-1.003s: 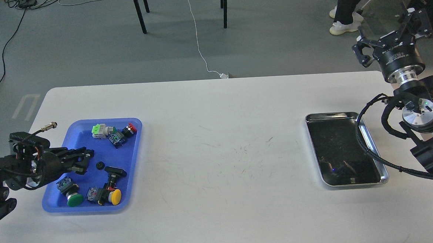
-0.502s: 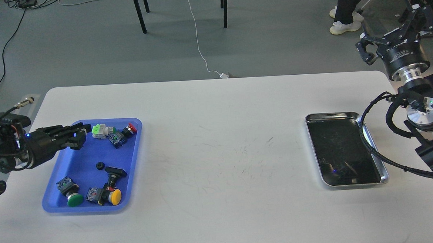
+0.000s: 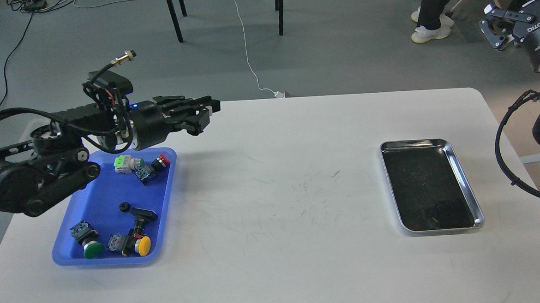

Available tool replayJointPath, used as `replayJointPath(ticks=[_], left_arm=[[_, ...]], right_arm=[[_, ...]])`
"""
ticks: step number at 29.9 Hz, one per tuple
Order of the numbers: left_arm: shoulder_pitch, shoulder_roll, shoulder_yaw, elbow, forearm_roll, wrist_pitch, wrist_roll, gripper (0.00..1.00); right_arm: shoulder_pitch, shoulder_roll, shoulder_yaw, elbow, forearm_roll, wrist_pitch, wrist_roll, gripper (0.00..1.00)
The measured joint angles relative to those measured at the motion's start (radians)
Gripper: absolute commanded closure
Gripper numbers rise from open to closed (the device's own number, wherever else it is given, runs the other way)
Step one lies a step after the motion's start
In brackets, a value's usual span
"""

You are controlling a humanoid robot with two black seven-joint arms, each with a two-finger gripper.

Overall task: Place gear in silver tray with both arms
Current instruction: 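Lift the black gear and set it on the table center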

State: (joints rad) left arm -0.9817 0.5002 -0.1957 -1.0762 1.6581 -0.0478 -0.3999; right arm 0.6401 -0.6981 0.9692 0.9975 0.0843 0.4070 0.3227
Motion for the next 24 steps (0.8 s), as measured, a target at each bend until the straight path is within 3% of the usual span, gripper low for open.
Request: replayJointPath(ticks=[6,13,24], left_arm=[[-0.012,-0.226,0.053,0.084,0.135,-0.013,0.041,0.83],[-0.007,-0.450,0.183,0.220,0.282,-0.009,0.055,0.82],[0.009,-0.500,0.217,0.444,0.301,-0.004,0.076,0.75]], right_arm=[[-0.023,-0.064,-0.005,0.027,-0.005,-0.008,-0.008,0.01],[-0.029,-0.132,-0.028,0.076,-0.006,-0.013,-0.008,0.01],[-0.034,-0.136,-0.030,0.098,-0.006,-0.028,-0.007,0.01]])
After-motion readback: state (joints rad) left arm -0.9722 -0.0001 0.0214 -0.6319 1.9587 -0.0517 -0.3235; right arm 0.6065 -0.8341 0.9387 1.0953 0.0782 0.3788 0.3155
